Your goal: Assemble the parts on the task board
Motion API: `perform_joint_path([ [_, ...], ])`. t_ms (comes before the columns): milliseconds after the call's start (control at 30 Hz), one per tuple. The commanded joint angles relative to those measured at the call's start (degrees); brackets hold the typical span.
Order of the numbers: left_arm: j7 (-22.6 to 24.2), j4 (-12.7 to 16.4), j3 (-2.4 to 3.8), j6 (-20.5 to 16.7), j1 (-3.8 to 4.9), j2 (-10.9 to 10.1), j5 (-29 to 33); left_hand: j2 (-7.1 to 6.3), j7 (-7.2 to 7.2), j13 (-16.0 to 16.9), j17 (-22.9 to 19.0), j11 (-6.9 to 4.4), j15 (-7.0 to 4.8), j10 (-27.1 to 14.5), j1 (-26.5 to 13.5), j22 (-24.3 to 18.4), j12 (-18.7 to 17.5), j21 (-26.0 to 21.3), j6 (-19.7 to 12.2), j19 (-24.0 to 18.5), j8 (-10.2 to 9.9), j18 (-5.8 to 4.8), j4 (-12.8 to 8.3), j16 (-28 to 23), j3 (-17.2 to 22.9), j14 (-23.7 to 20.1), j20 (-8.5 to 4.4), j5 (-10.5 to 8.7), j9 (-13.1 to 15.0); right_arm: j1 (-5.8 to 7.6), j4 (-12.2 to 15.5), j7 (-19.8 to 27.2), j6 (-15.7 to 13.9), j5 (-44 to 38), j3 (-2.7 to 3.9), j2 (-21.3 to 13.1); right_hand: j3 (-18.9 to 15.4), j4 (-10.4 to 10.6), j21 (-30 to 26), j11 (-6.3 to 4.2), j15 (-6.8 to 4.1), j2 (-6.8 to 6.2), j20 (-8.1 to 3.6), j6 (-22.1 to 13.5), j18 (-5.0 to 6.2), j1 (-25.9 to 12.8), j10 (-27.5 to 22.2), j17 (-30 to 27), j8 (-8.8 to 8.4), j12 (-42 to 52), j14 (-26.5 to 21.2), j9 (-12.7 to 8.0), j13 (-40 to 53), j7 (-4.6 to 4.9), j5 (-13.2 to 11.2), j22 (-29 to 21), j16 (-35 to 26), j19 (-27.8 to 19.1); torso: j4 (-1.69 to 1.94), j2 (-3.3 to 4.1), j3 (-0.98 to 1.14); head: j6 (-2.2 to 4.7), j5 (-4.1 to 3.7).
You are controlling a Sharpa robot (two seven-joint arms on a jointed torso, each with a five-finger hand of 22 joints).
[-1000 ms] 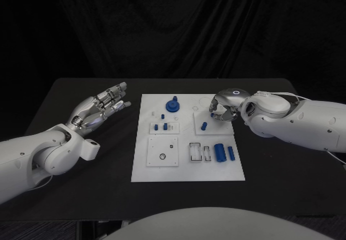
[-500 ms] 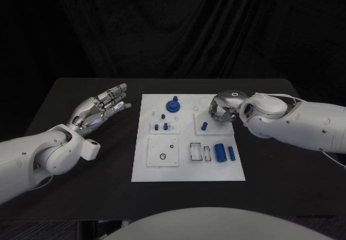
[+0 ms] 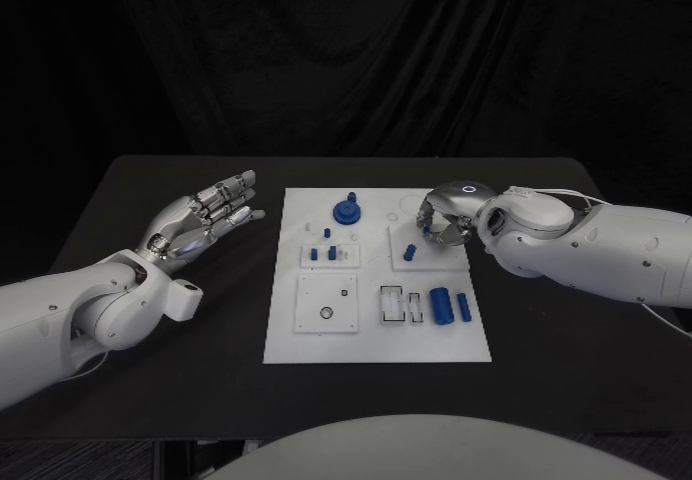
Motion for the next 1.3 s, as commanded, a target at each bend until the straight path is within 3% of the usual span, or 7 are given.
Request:
perform_joint_path([
  [33, 5.8, 0.0, 0.06, -0.2, -0.15, 0.2, 0.4, 0.06, 0.35, 0.1, 0.1, 0.36, 0.15, 0.2, 0.7, 0.2, 0.2, 0.3, 0.9, 0.6, 0.3, 0.21, -0.4, 0.3, 0.1, 0.5, 0.11, 0.48, 0.1, -0.43, -0.1, 0.2, 0.8, 0.2, -0.17, 0.0, 0.4, -0.6, -0.2, -0.15, -0.49, 0.39, -0.54, 0.8, 0.71, 0.9, 0.9, -0.1, 0.57, 0.3, 1.6, 0.4, 0.1, -0.22, 0.6, 9.3, -0.2, -0.1, 0.02, 0.0, -0.02, -0.01, -0.05],
  [200, 5.5, -0.3, 0.06, -0.1, -0.27, 0.4, 0.4, -0.17, 1.6, 0.1, 0.2, 0.36, 0.33, 0.6, 1.3, 0.4, 0.6, 0.6, 2.9, 1.4, 0.6, -0.03, -1.0, 0.6, 0.1, 1.0, 0.13, 1.41, 0.4, -0.44, -0.2, 0.0, 1.5, 0.2, -0.17, 0.1, 1.0, -1.5, -0.3, -0.35, -0.67, 0.75, -0.73, 2.2, 0.73, 1.8, 1.8, -0.2, 1.44, 0.2, 1.6, 1.1, 0.0, -0.41, 1.0, 9.3, -0.2, -0.1, 0.01, 0.0, -0.03, -0.01, 0.04],
  [267, 5.4, -0.5, 0.06, 0.0, -0.3, 0.5, 0.4, -0.17, 1.8, 0.1, 0.2, 0.39, 0.39, 0.7, 1.4, 0.4, 0.7, 0.7, 3.1, 1.6, 0.6, -0.09, -1.2, 0.6, 0.1, 1.2, 0.13, 1.78, 0.4, -0.44, -0.3, 0.0, 1.5, 0.2, -0.17, 0.1, 1.5, -2.2, -0.3, -0.48, -0.81, 0.98, -0.86, 2.3, 0.73, 2.3, 2.4, -0.3, 1.59, 0.1, 1.5, 1.5, -0.2, -0.48, 0.0, 9.3, -0.3, -0.1, 0.03, 0.0, -0.03, -0.01, 0.04],
  [300, 5.3, -0.5, 0.06, 0.1, -0.32, 0.6, 0.4, -0.17, 1.8, 0.1, 0.2, 0.39, 0.39, 0.7, 1.4, 0.4, 0.7, 0.7, 3.1, 1.6, 0.6, -0.09, -1.2, 0.6, 0.1, 1.2, 0.13, 1.78, 0.4, -0.44, -0.3, 0.0, 1.5, 0.2, -0.17, 0.1, 2.0, -2.5, -0.3, -0.52, -0.85, 1.06, -0.92, 2.3, 0.73, 2.5, 2.7, -0.3, 1.62, 0.0, 1.5, 1.6, -0.3, -0.49, -1.1, 9.3, -0.3, -0.1, 0.03, 0.0, -0.03, -0.01, 0.07],
  [633, 4.7, -1.1, 0.06, 0.5, -0.47, 0.9, 0.4, -0.16, 2.06, 0.2, 0.3, 0.65, 0.75, 0.8, 1.6, 1.4, 0.8, 1.3, 3.2, 2.8, 0.6, -0.29, -1.4, 1.0, 0.2, 1.8, 0.22, 2.63, 0.4, -0.45, -0.3, 0.1, 1.3, 0.2, -0.17, 0.1, 3.0, -3.2, -0.3, -0.89, -1.12, 1.17, -1.13, 2.9, 0.72, 2.7, 4.3, -0.7, 2.09, 0.0, 1.5, 2.4, -0.4, -0.79, -1.9, 9.4, -0.5, -0.1, 0.1, -0.04, -0.06, -0.01, 0.09],
  [1300, 4.0, -1.5, 0.06, 0.6, -0.67, 1.0, 0.4, -0.08, 2.36, 0.2, 0.4, 0.83, 1.07, 0.9, 1.6, 1.8, 0.8, 1.6, 3.5, 3.6, 0.6, -0.58, -1.5, 1.3, 0.3, 2.2, 0.25, 3.19, 0.4, -0.34, 1.0, 0.8, -3.5, 0.2, -0.12, -0.9, 3.6, -4.2, -0.4, -1.66, -1.78, 1.59, -1.73, 4.9, 0.75, 3.3, 6.8, -1.4, 3.26, -0.3, 1.3, 3.9, -0.5, -1.48, -3.4, 9.3, -1.0, -0.1, 0.07, -0.03, -0.08, -0.01, 0.33],
])
